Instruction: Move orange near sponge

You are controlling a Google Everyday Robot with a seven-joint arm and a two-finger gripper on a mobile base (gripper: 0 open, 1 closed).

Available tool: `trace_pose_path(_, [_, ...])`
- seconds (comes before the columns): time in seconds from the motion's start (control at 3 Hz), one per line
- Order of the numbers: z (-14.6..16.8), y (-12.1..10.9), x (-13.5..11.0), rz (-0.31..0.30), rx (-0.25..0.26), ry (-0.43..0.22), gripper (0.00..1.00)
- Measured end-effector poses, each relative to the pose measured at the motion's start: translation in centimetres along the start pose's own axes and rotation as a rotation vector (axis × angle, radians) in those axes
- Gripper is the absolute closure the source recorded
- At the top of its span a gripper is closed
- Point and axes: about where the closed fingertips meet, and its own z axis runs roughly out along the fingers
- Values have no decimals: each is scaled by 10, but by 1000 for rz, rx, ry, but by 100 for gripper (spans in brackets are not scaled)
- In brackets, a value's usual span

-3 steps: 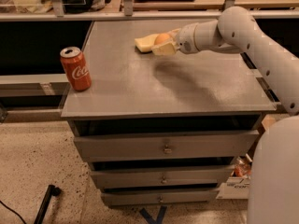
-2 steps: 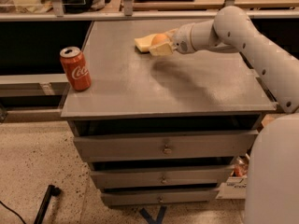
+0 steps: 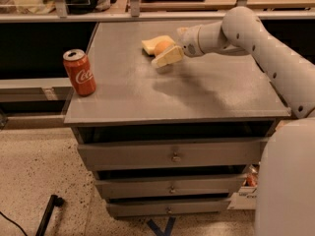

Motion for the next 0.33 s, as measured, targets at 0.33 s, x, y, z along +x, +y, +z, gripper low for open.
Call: trace_pose_path(0.33, [0, 0, 0, 0, 0, 0, 0])
